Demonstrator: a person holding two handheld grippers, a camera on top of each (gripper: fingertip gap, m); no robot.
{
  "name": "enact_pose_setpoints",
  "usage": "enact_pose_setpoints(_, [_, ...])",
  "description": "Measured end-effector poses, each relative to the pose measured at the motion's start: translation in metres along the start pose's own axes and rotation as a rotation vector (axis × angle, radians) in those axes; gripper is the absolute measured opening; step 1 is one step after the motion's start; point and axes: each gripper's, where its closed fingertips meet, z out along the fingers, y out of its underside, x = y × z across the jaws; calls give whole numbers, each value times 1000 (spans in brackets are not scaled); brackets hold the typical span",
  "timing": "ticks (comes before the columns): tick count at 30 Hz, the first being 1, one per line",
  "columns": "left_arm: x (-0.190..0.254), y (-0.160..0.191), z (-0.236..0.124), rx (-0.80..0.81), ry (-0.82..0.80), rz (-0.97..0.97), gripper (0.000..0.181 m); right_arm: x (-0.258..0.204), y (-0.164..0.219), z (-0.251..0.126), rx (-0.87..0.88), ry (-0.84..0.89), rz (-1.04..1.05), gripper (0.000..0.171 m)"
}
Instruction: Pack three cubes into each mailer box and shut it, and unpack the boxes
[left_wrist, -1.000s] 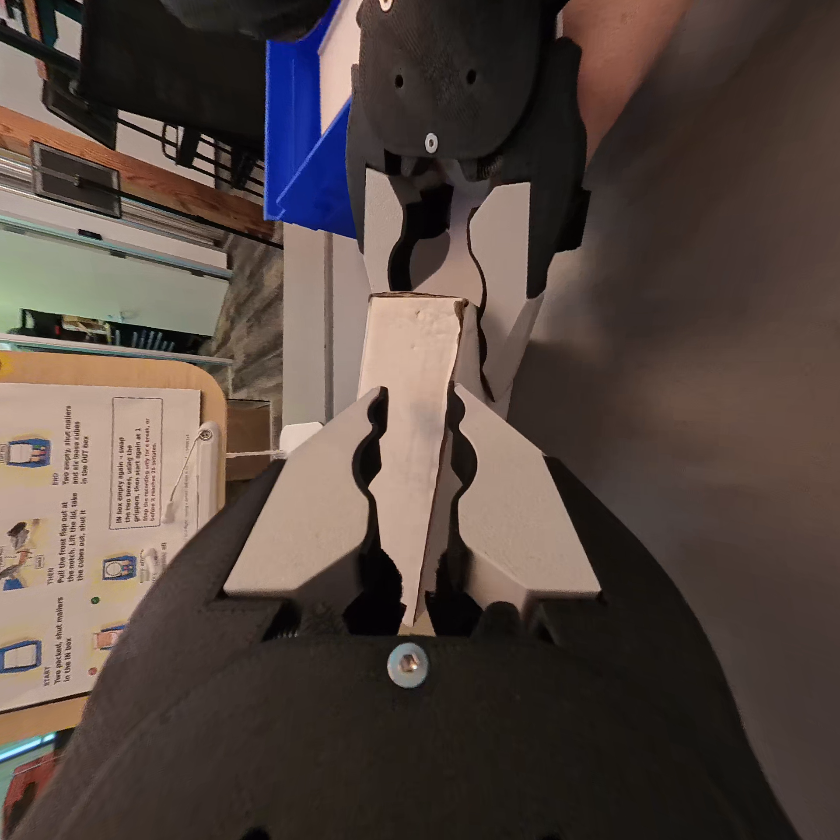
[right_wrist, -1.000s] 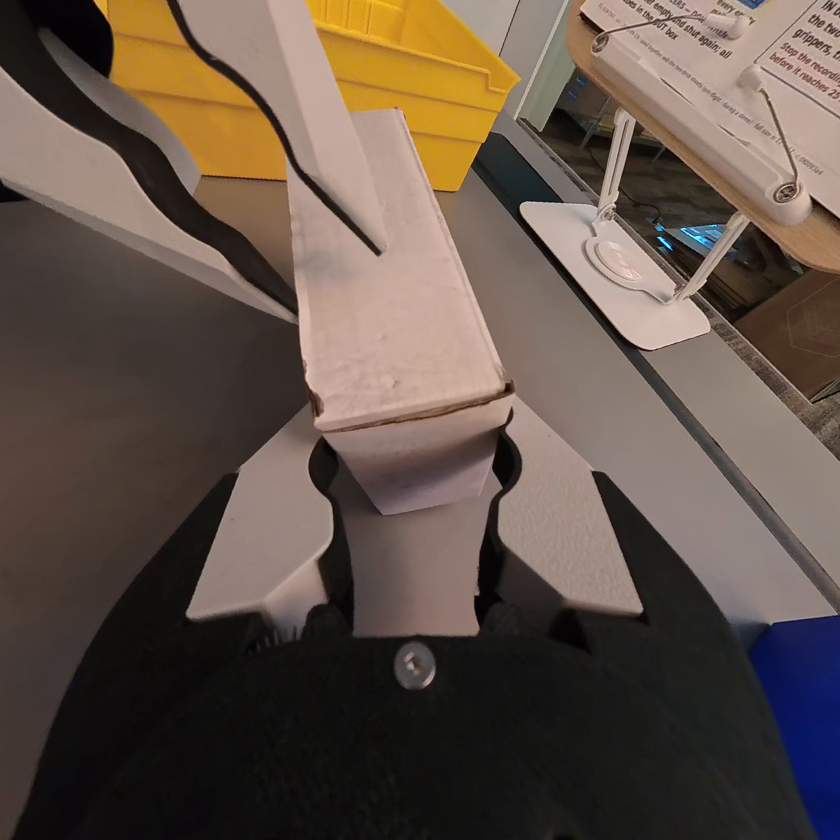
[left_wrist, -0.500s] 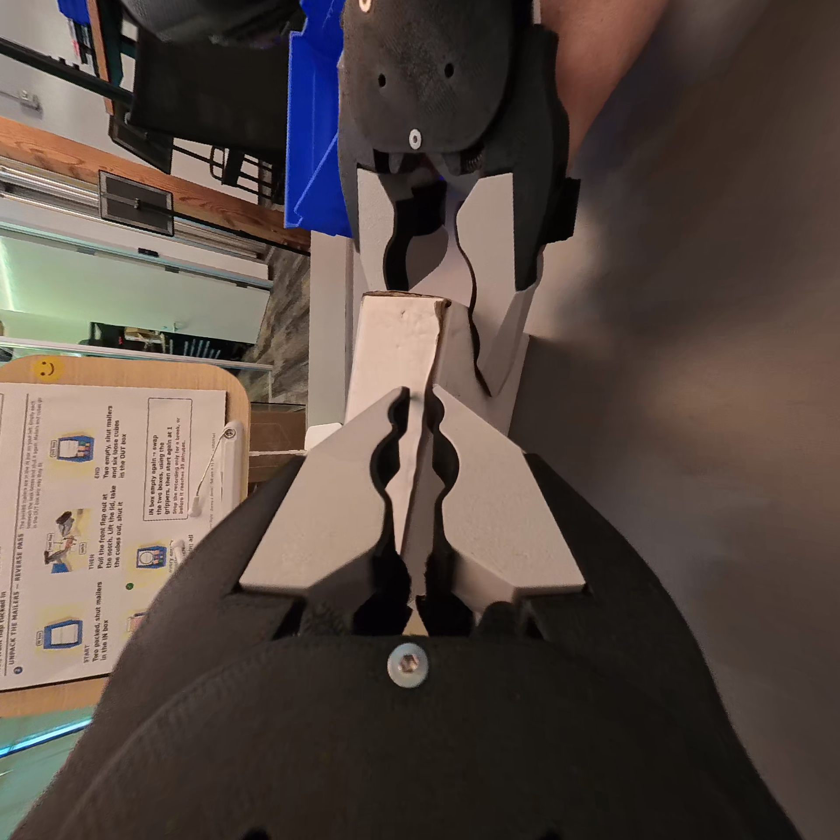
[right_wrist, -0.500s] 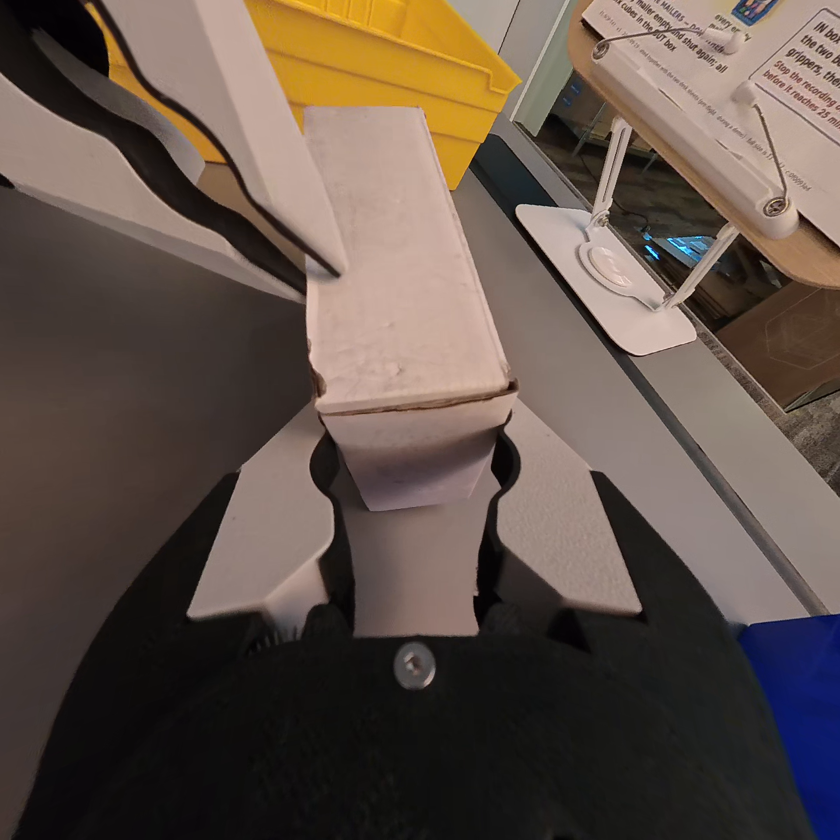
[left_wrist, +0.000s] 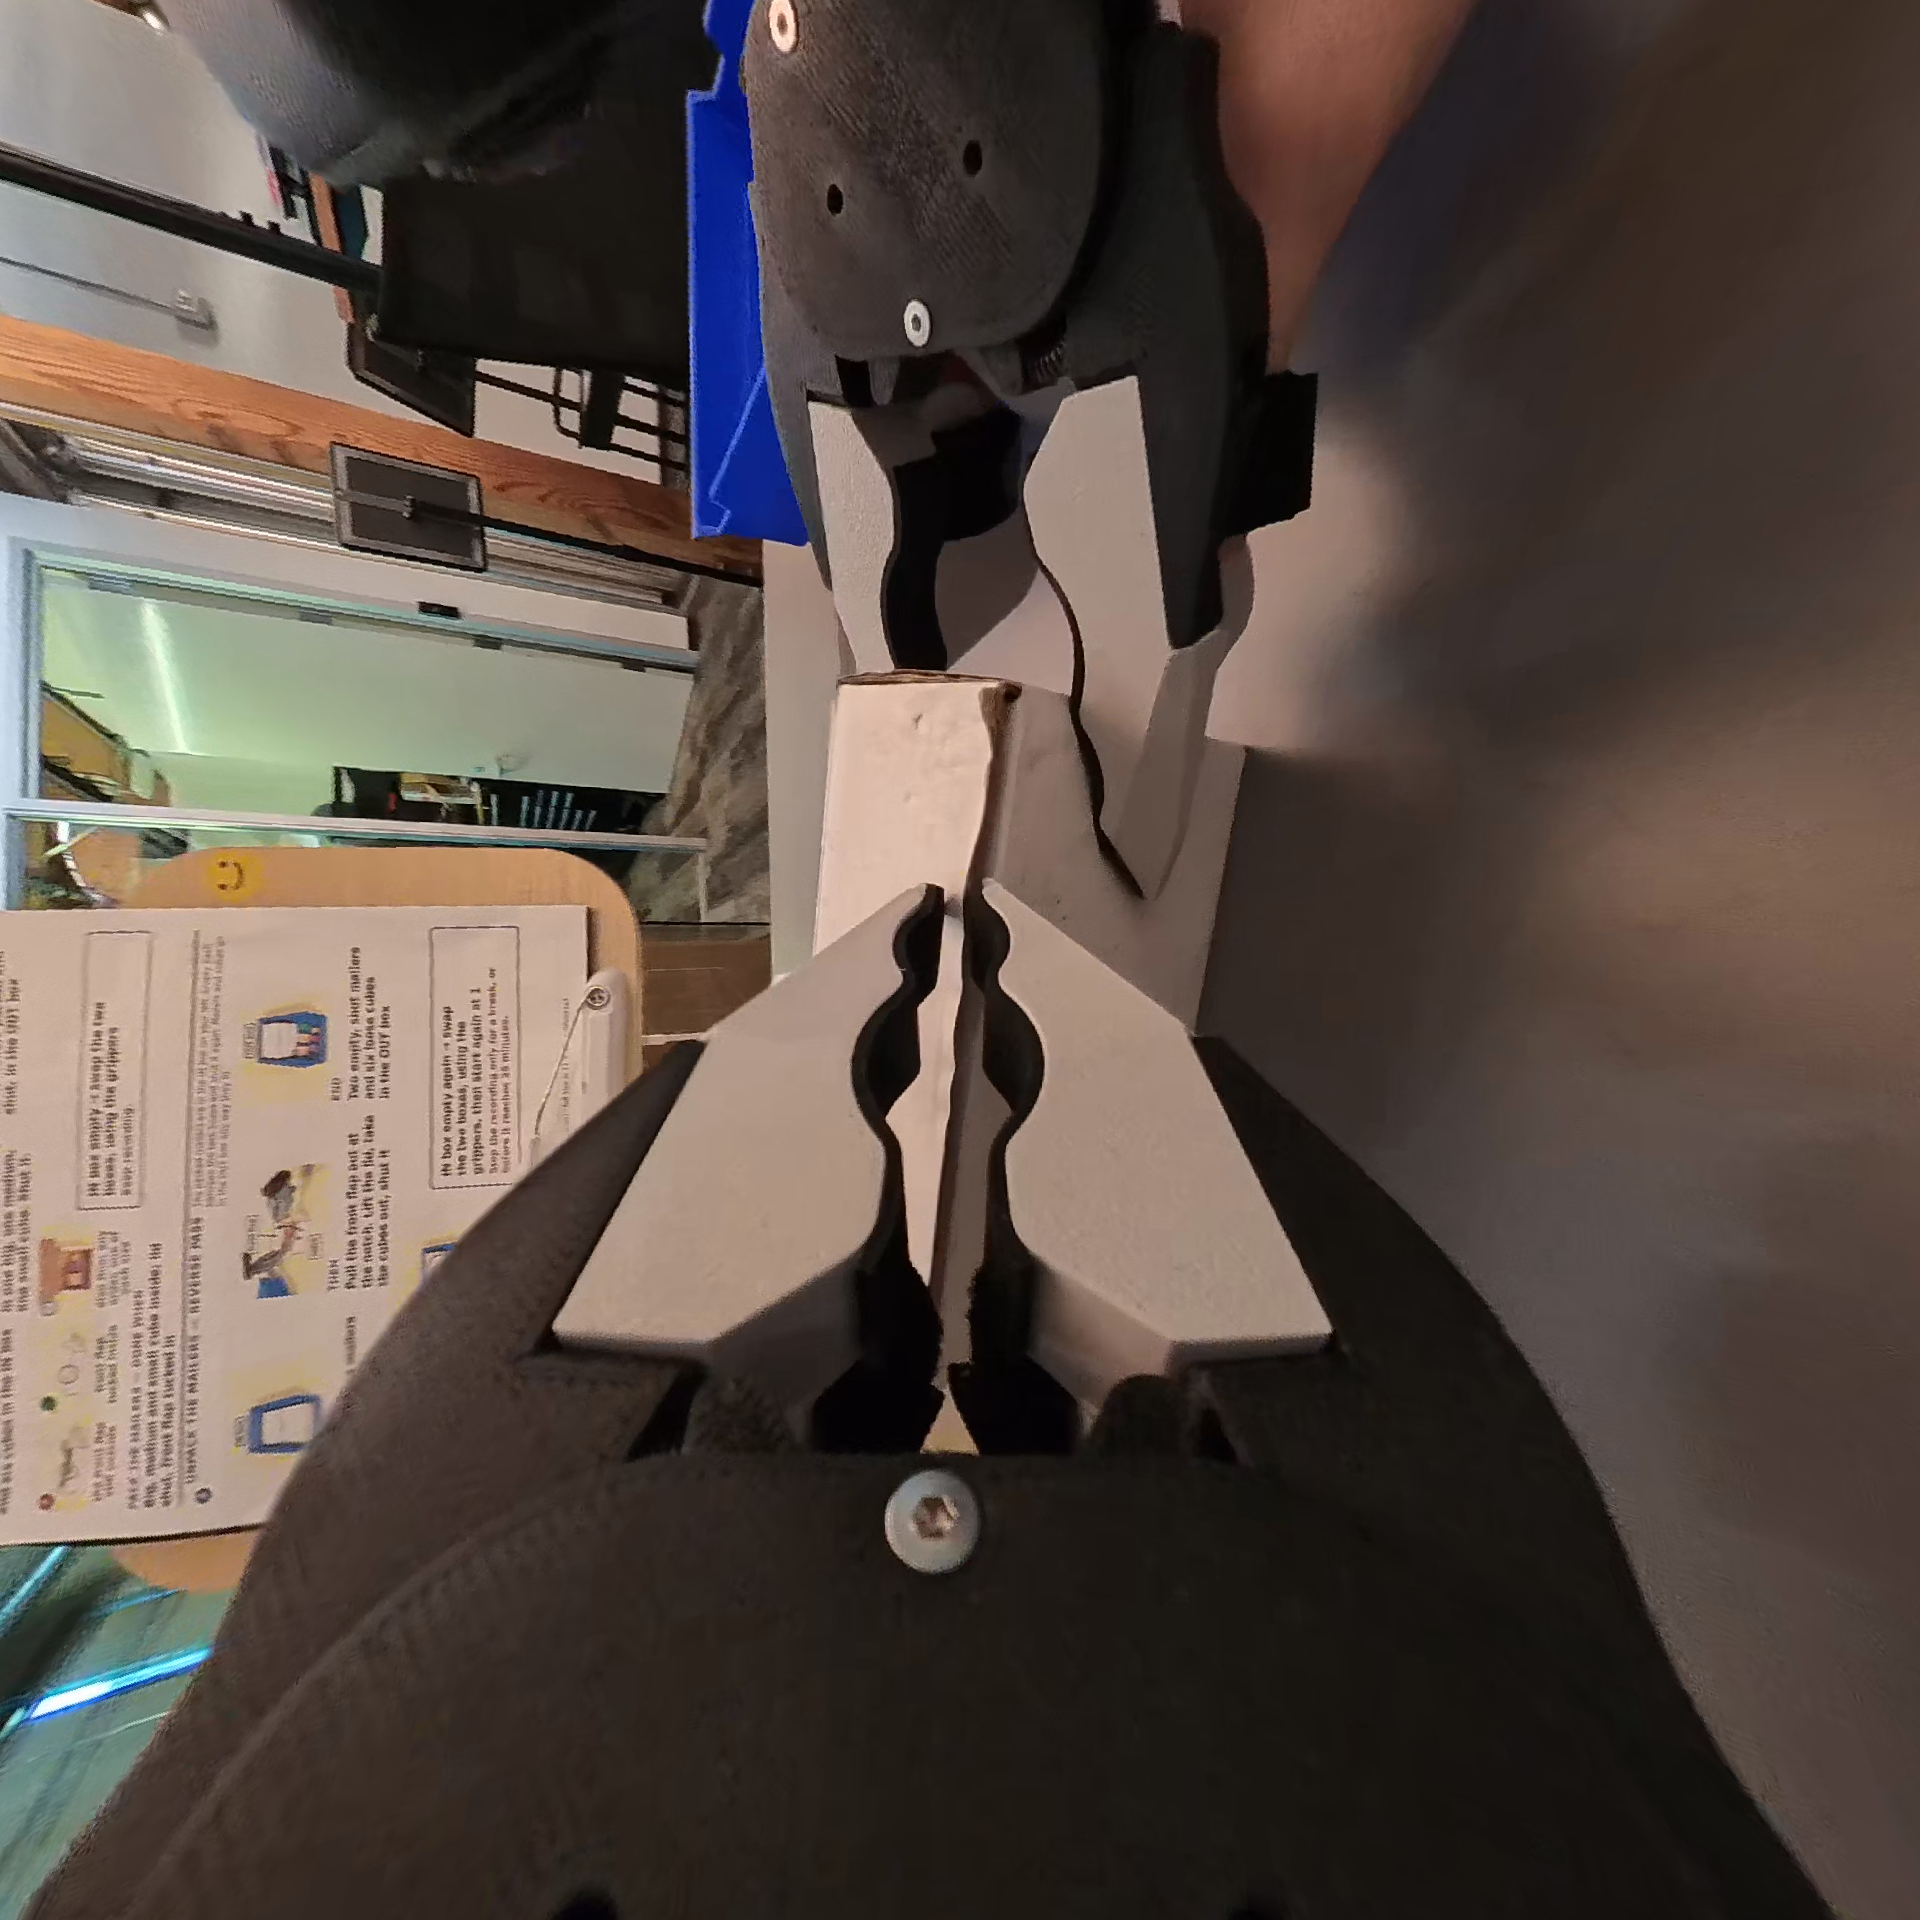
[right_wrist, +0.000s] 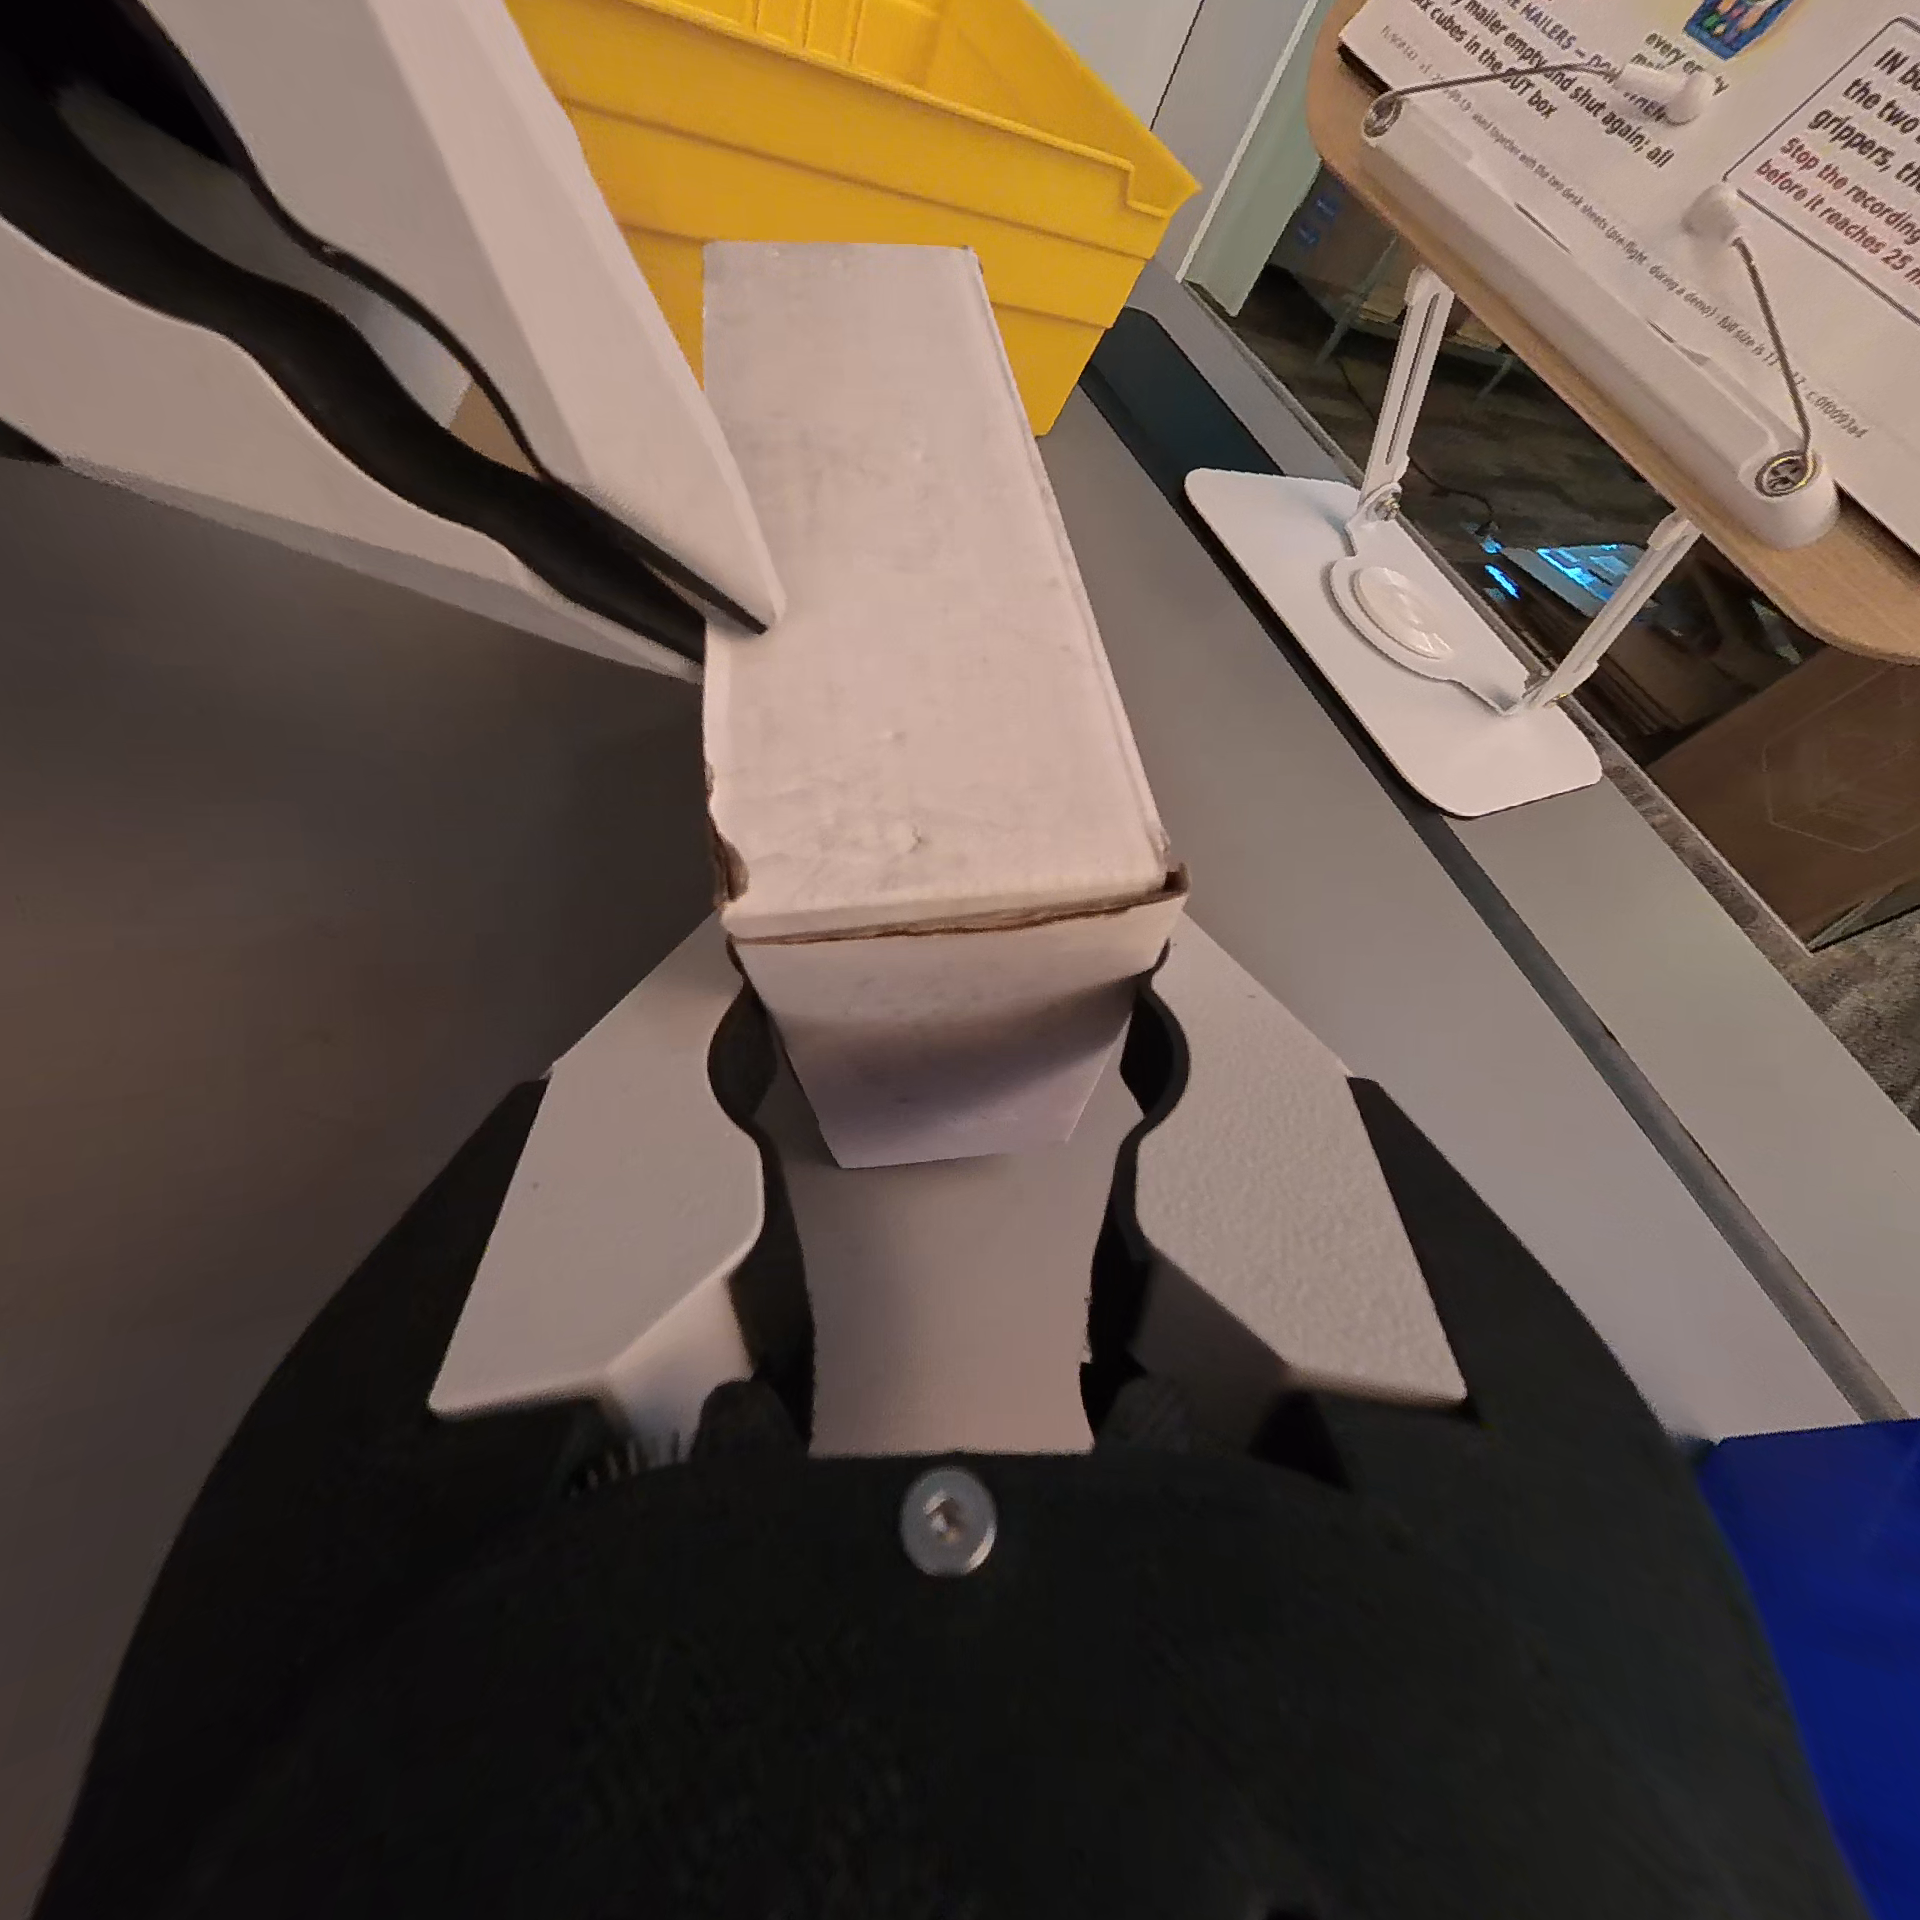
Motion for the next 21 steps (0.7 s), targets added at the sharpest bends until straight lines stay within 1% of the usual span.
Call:
enact_pose_setpoints(1, [0,0,0,2,-11,10,2,0,0,0,0,-1,0,66])
enact_pose_setpoints(6, [-1,0,1,5,-53,44,2,1,0,0,3,-7,2,66])
enact_pose_setpoints(11, [-2,0,1,8,-52,39,1,1,0,0,6,-10,-1,66])
enact_pose_setpoints(16, [-2,0,1,-2,-70,83,1,1,0,1,6,-11,-8,66])
enact_pose_setpoints(21, [-2,0,0,5,-45,43,1,0,-1,1,8,-8,-20,66])
